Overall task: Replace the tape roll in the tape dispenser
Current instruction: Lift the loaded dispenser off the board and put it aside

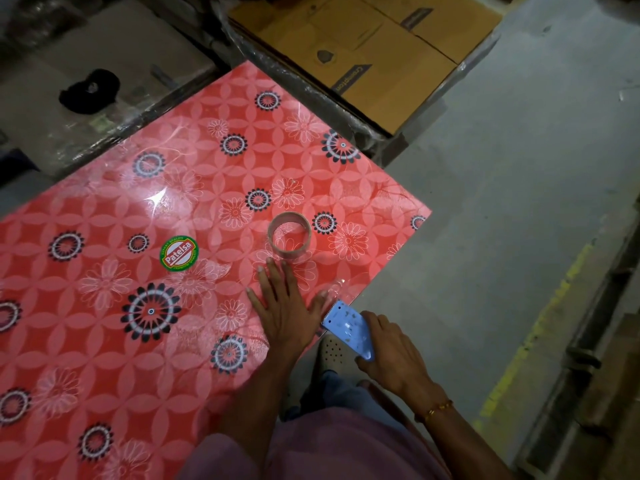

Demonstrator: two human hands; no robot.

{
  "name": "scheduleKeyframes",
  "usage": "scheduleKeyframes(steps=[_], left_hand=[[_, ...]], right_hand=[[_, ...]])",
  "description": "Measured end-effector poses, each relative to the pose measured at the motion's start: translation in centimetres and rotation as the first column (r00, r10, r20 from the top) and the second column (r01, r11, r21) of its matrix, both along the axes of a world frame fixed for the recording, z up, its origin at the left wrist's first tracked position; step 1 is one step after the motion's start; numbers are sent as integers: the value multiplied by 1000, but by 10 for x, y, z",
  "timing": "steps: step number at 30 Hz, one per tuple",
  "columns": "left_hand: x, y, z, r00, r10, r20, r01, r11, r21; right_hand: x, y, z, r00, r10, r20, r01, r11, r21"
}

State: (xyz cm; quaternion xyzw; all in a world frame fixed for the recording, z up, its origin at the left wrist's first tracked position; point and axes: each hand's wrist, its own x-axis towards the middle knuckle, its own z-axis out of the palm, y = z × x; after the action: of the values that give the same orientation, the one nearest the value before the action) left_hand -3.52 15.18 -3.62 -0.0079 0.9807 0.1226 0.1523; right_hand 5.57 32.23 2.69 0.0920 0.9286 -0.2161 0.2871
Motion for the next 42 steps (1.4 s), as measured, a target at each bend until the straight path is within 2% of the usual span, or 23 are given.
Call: scheduleKeyframes(steps=[4,8,31,42], left_hand=[[-4,-25,0,989,-125,75,121,991,61],[-7,-42,3,970,-229,78,225,972,65],[-6,-42,7,967,-235,97,223,967,121],[-7,-35,7,973,-196,122,184,978,102]], right_hand=[[0,2,-2,1000,-13,-3,13,1000,-26],[1,3,-3,1000,-22,1,22,999,-37],[24,16,-1,988,-153,20,154,971,-185],[23,16,-4,988,-129,86,136,987,-89]])
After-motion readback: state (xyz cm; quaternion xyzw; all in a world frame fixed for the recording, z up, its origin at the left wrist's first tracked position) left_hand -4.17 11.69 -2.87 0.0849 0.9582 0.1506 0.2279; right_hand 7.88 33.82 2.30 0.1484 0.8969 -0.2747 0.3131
